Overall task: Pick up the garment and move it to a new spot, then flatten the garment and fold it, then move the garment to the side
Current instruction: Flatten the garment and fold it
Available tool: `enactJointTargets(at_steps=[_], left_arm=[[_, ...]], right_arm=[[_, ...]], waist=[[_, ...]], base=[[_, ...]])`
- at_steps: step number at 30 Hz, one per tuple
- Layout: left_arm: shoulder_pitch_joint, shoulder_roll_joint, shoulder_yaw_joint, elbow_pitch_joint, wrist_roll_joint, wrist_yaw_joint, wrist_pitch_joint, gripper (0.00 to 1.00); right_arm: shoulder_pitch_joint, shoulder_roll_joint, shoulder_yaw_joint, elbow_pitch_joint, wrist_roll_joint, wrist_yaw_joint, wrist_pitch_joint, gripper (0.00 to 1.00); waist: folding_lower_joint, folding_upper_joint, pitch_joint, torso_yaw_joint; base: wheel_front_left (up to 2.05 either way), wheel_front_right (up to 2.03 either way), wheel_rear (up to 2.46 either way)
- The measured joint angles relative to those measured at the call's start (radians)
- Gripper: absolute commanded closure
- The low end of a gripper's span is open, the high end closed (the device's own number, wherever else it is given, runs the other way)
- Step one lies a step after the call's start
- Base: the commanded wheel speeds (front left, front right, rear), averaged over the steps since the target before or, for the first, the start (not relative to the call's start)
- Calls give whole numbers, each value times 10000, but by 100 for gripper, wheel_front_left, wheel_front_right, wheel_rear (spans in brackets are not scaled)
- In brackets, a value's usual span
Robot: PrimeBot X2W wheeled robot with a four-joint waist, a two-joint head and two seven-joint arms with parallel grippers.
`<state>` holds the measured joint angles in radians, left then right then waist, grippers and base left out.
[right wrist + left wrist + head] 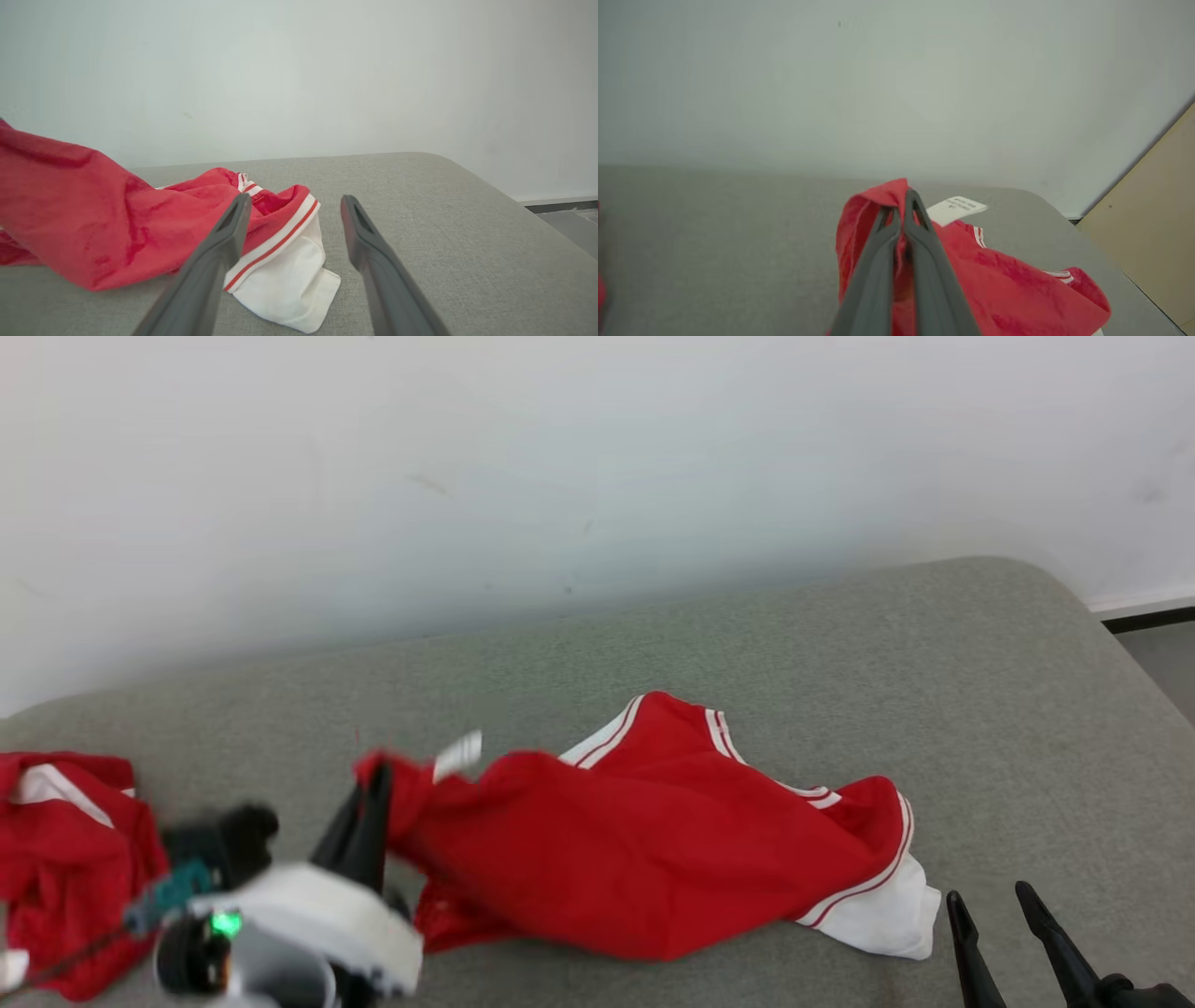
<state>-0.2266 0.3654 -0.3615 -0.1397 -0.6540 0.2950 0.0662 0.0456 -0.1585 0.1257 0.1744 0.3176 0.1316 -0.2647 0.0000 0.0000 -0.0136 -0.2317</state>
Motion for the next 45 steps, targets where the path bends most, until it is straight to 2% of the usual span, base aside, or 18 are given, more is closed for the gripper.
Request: enactJointTargets(at_steps=[4,9,14,19,20,21,22,23,29,35,40,45], left_arm=[[1843,-132,10,213,-454,142,-360,100],[3618,-234,-127,1066,-1043,35,-403,100],[3995,-441,19,2228,-1498,-224,-650,100],[3777,-779,-2,3452,-1858,-698,-755,100],[3710,-788,-52,3687,-1860,-780,-719,94],[3653,-805,-65,3864,-1873,-865,-725,75],[3591,-838,-61,4008,-1916,-938,-761,51],[3542,-861,-54,4144,-1925,-1012,-773,0],[3509,-765,121,4512,-1923,-1032,-1139,0],[3720,-222,619,4149,-1802,-401,-1386,0],[3743,167,819,2978,-1668,21,-1310,0],[3285,420,623,1580,-1231,355,-955,0]], right_arm=[[20,-44,4,-10,-6,0,0,0],[80,-230,27,-17,-8,0,0,0],[140,-341,86,4,-8,0,0,0],[127,-343,171,35,-8,0,0,0],[127,-341,198,46,-8,0,0,0],[127,-339,211,56,-8,0,0,0],[126,-341,215,59,-6,0,0,0],[126,-336,232,63,-6,0,0,0],[135,-314,261,90,-4,0,0,0],[170,-270,192,90,-2,0,0,0],[160,-209,247,100,-4,0,0,0],[11,-176,288,77,-6,0,0,0]], waist=[[0,0,5,243],[0,-1,-7,505],[0,0,6,827],[0,0,21,1054],[0,0,22,1080],[0,0,25,1100],[0,0,27,1116],[0,0,25,1127],[0,0,14,1092],[0,0,-25,1027],[0,0,-61,900],[0,0,-51,531]], base=[[0,0,0],[0,0,0],[0,0,0],[0,0,0],[0,0,0],[0,0,0],[0,0,0],[0,0,0],[0,0,0],[0,0,0],[0,0,0],[0,0,0]])
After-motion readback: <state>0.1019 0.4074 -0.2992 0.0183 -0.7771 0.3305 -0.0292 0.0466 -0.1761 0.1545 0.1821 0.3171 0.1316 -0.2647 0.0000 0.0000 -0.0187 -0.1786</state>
